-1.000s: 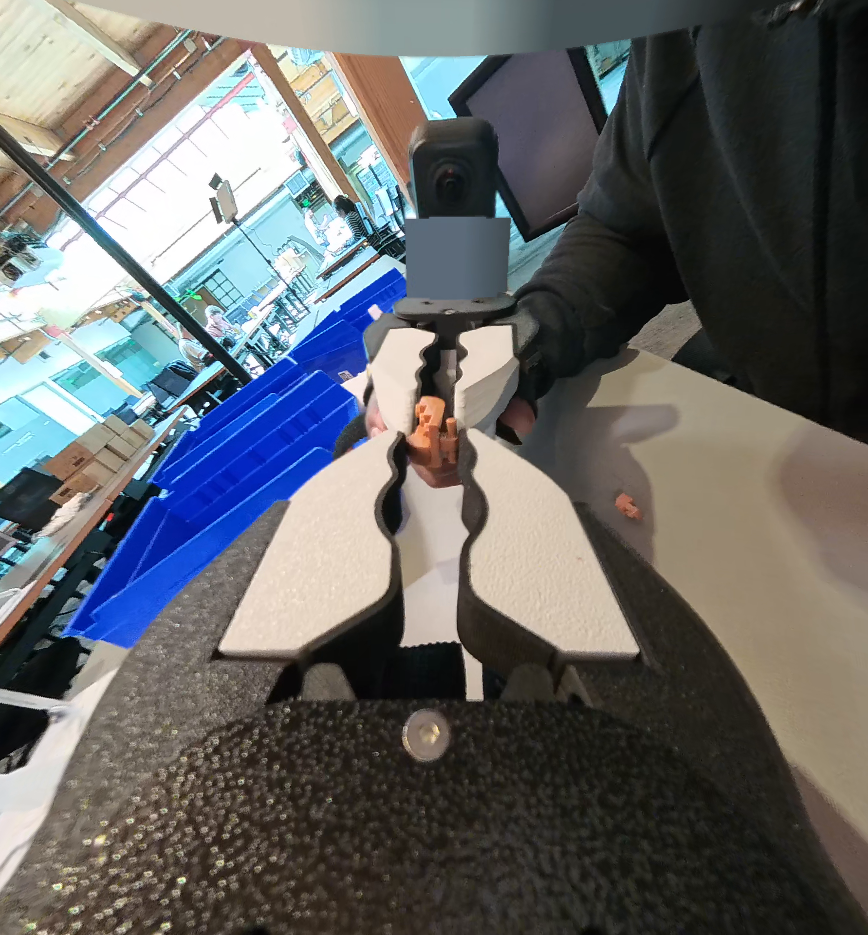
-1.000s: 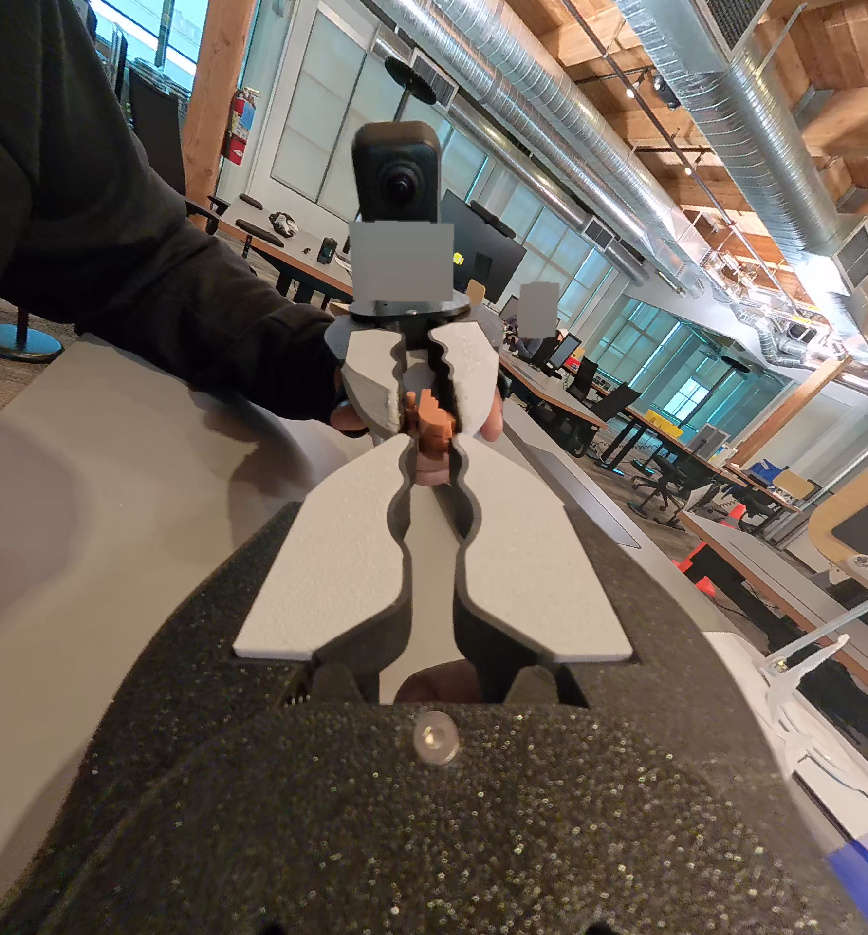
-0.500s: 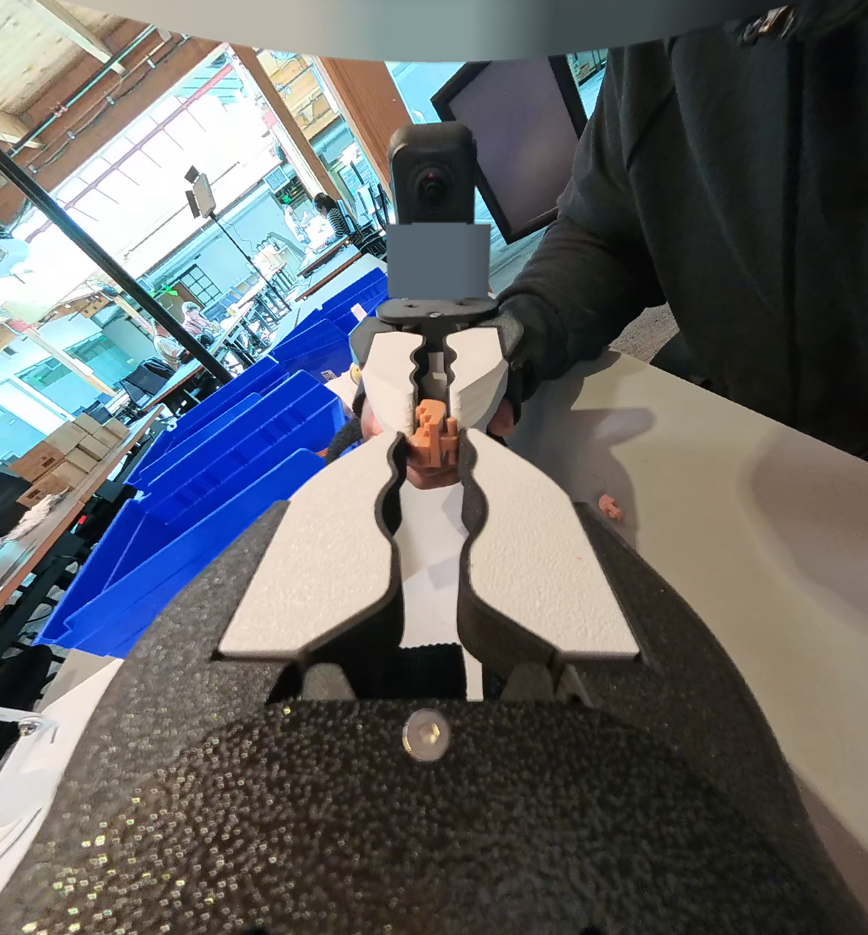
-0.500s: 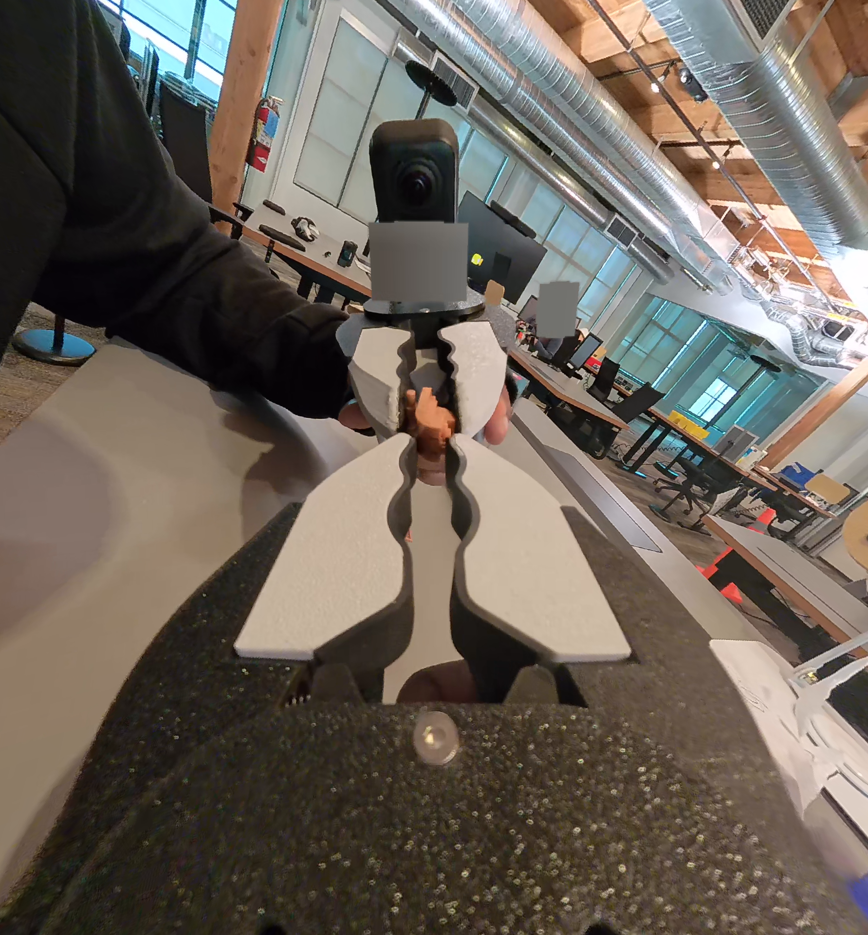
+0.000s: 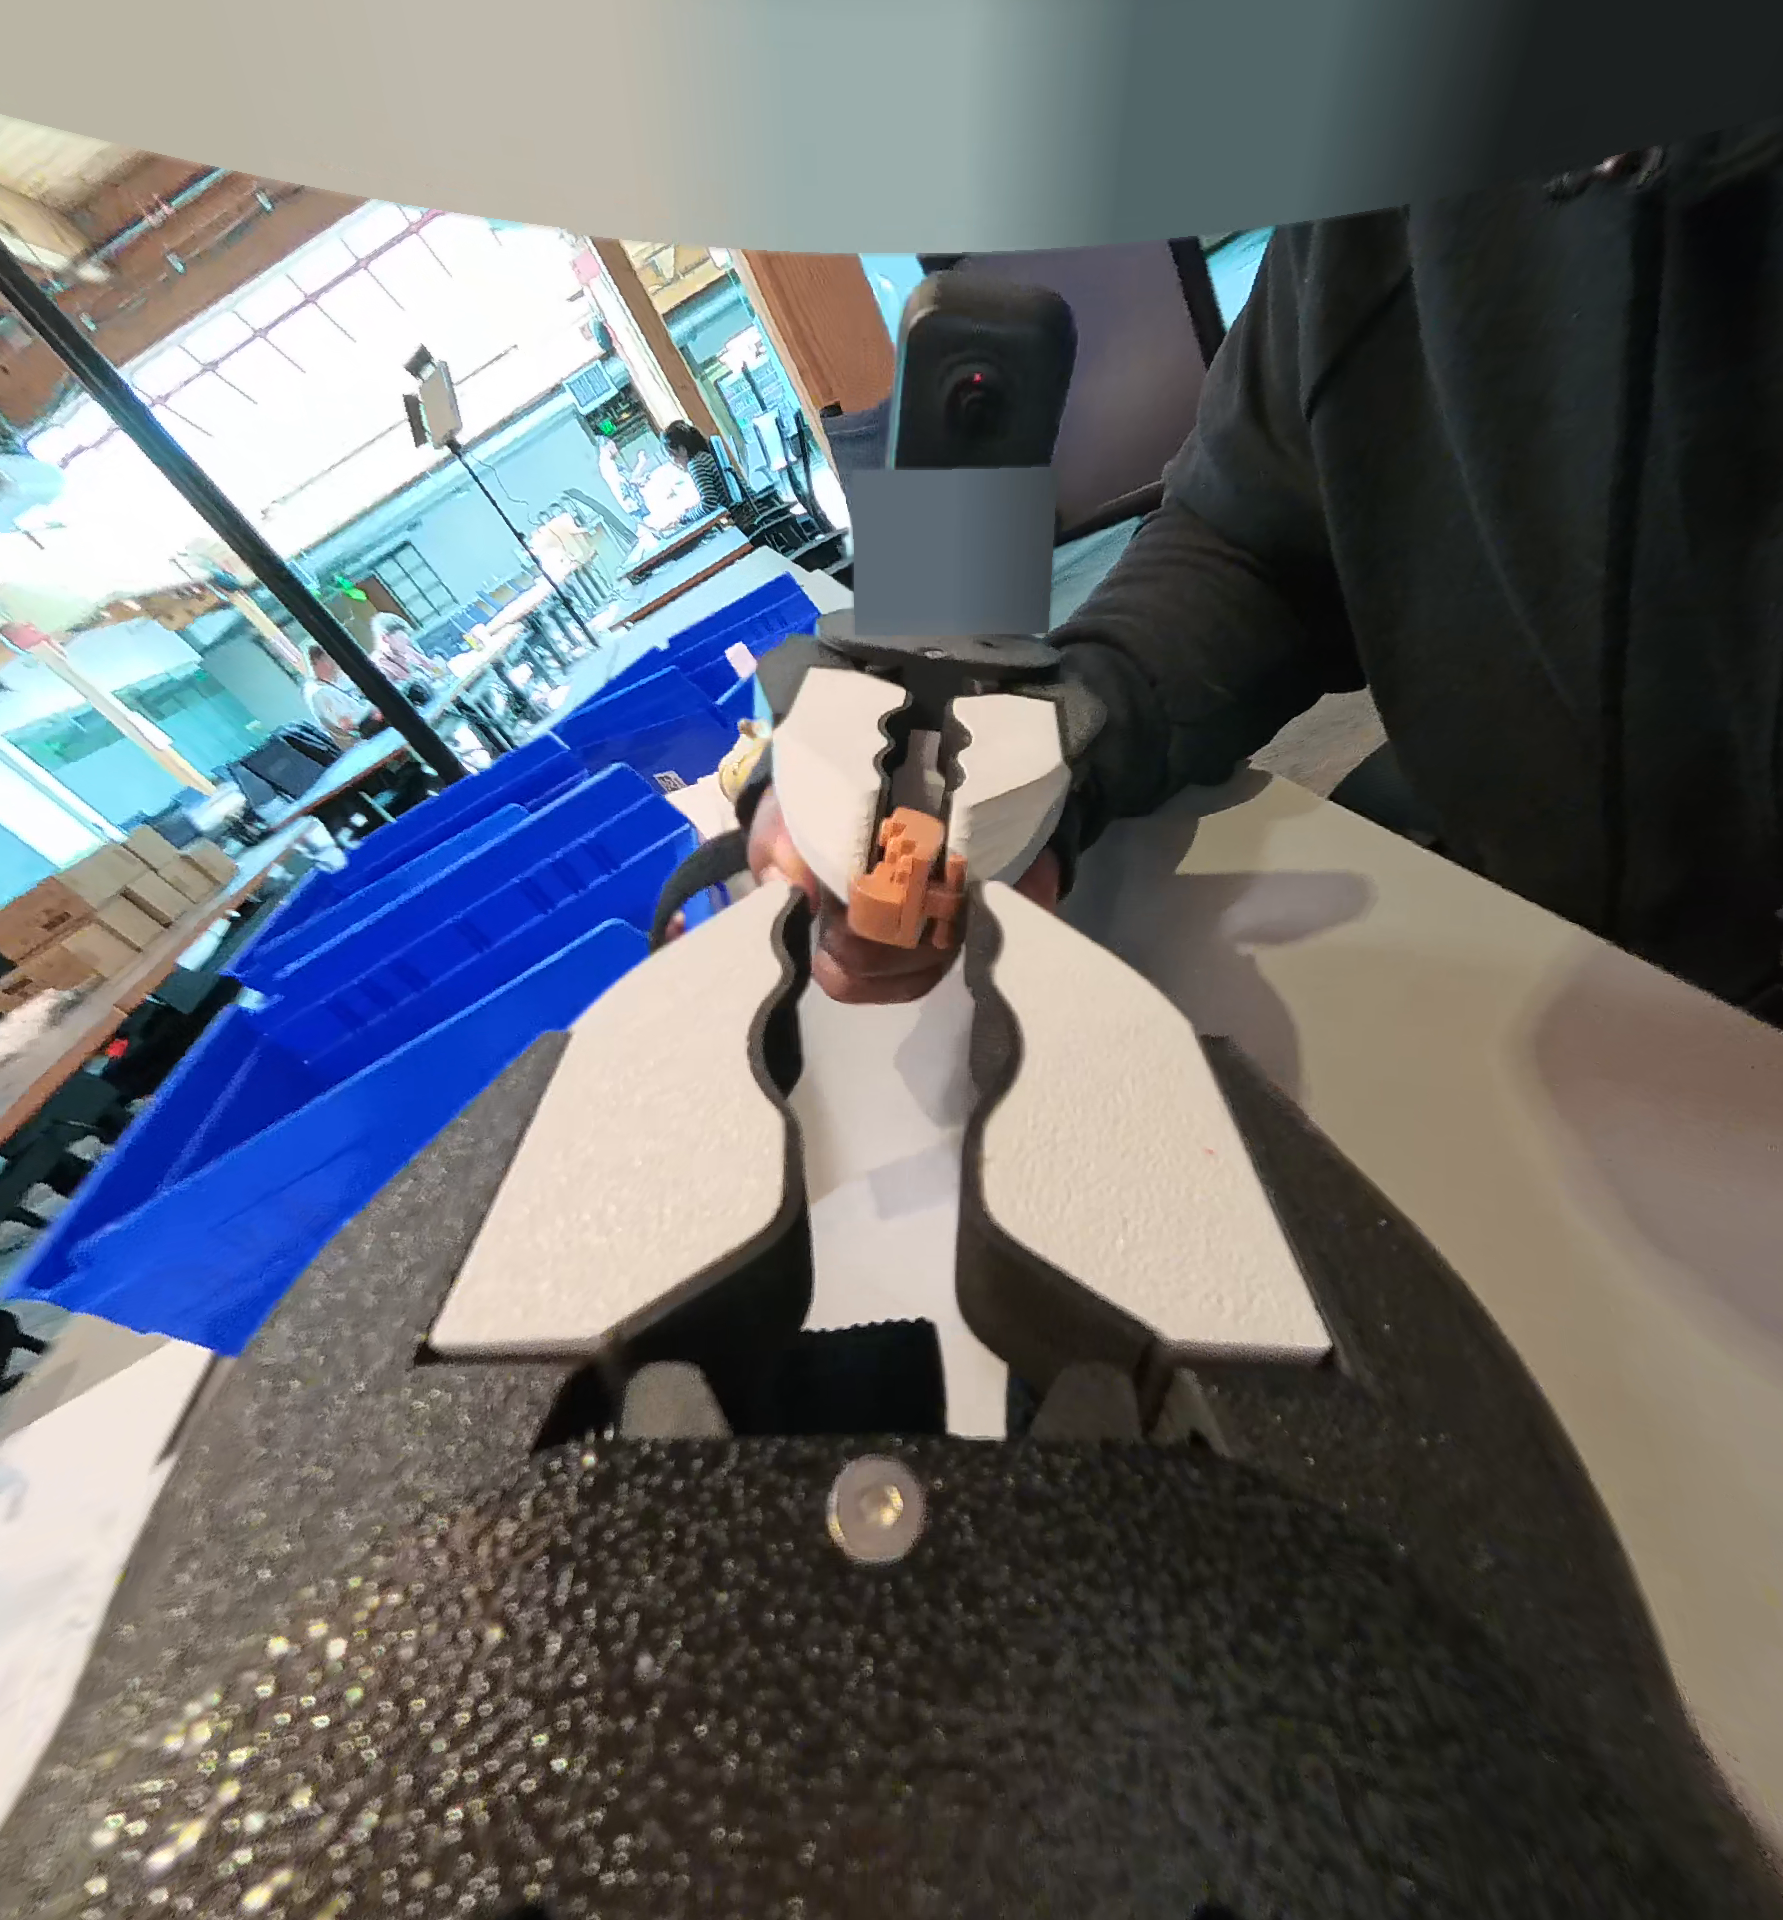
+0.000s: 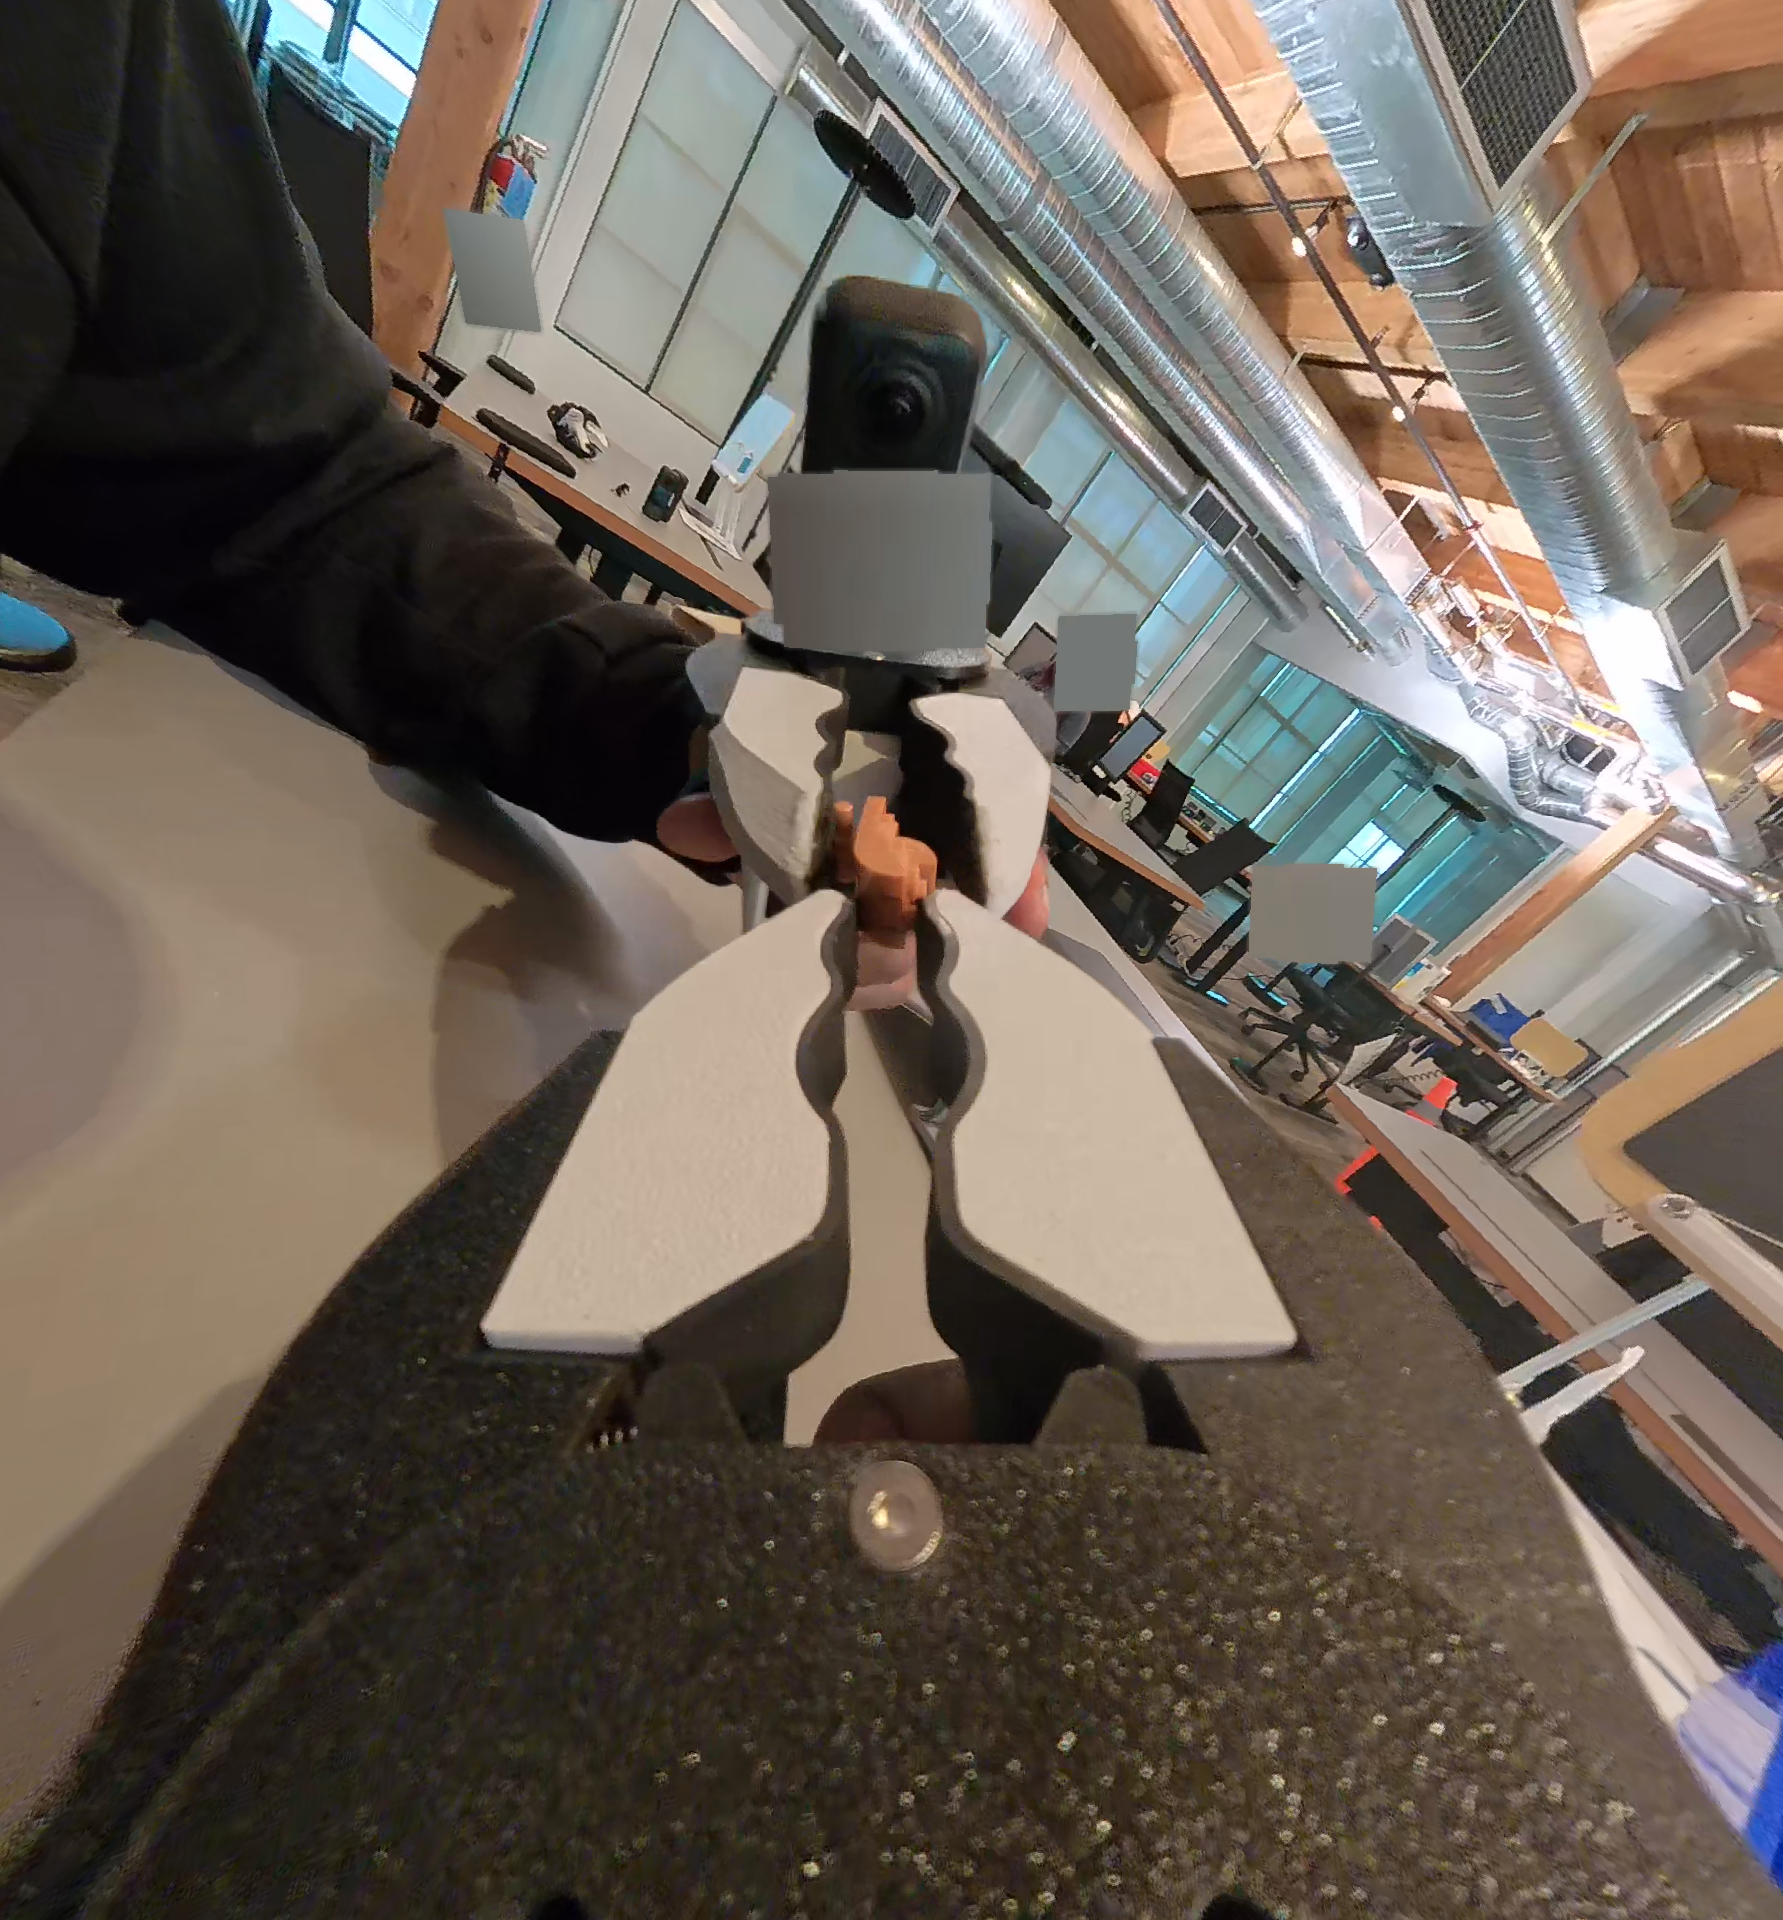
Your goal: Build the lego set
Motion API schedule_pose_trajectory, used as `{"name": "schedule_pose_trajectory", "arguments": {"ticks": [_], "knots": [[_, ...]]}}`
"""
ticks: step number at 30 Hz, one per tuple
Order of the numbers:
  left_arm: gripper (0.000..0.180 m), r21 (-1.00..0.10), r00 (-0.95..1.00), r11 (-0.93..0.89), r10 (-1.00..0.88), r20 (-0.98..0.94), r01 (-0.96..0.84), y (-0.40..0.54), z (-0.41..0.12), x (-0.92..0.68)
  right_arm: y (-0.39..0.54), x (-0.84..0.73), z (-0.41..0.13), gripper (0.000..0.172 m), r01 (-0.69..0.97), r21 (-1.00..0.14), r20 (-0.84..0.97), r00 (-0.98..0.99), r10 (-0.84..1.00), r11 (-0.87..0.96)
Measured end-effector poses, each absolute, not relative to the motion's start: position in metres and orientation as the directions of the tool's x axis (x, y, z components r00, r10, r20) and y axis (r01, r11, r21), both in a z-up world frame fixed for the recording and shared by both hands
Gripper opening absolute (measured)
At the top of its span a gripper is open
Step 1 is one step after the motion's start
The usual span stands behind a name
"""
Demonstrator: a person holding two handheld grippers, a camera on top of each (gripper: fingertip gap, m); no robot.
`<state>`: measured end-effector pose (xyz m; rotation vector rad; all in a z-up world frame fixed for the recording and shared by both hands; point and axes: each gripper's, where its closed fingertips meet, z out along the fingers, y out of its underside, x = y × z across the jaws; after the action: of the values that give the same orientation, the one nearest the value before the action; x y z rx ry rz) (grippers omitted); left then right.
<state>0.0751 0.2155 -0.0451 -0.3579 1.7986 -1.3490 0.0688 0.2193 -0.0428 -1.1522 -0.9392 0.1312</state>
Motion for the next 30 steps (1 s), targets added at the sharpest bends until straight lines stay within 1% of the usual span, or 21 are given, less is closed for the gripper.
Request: {"name": "schedule_pose_trajectory", "arguments": {"ticks": [4, 6, 9, 11, 15, 18, 20, 21, 24, 30], "knots": [[0.037, -0.951, -0.714, 0.291, -0.643, -0.277, 0.107, 0.217, -0.055, 0.068, 0.220, 0.071, -0.043, 0.010, 0.398, -0.794, 0.601, 0.624, 0.498, 0.459], [0.039, -0.973, -0.731, 0.229, -0.657, -0.185, 0.040, 0.221, -0.056, 0.066, 0.221, 0.072, -0.043, 0.010, 0.411, -0.784, 0.613, 0.626, 0.482, 0.465], [0.042, -0.993, -0.740, 0.059, -0.672, 0.038, -0.105, 0.223, -0.049, 0.068, 0.224, 0.074, -0.045, 0.010, 0.453, -0.758, 0.647, 0.617, 0.449, 0.469], [0.044, -0.980, -0.735, -0.041, -0.655, 0.175, -0.196, 0.221, -0.046, 0.068, 0.225, 0.075, -0.047, 0.010, 0.481, -0.740, 0.668, 0.610, 0.427, 0.470], [0.044, -0.932, -0.665, -0.126, -0.669, 0.333, -0.340, 0.221, -0.053, 0.075, 0.228, 0.077, -0.049, 0.010, 0.514, -0.718, 0.692, 0.600, 0.402, 0.469], [0.040, -0.880, -0.612, -0.224, -0.647, 0.455, -0.418, 0.222, -0.054, 0.076, 0.230, 0.077, -0.054, 0.010, 0.548, -0.694, 0.718, 0.577, 0.390, 0.467], [0.035, -0.865, -0.591, -0.244, -0.647, 0.482, -0.438, 0.223, -0.056, 0.075, 0.230, 0.076, -0.057, 0.010, 0.562, -0.683, 0.729, 0.563, 0.388, 0.467], [0.033, -0.867, -0.583, -0.229, -0.661, 0.473, -0.443, 0.223, -0.060, 0.075, 0.230, 0.075, -0.059, 0.010, 0.568, -0.678, 0.734, 0.557, 0.389, 0.467], [0.020, -0.886, -0.589, -0.177, -0.688, 0.423, -0.429, 0.221, -0.066, 0.071, 0.230, 0.073, -0.063, 0.010, 0.583, -0.664, 0.747, 0.540, 0.387, 0.468], [0.019, -0.952, -0.610, -0.095, -0.749, 0.260, -0.290, 0.224, -0.065, 0.074, 0.233, 0.074, -0.062, 0.011, 0.600, -0.649, 0.760, 0.547, 0.351, 0.469]]}}
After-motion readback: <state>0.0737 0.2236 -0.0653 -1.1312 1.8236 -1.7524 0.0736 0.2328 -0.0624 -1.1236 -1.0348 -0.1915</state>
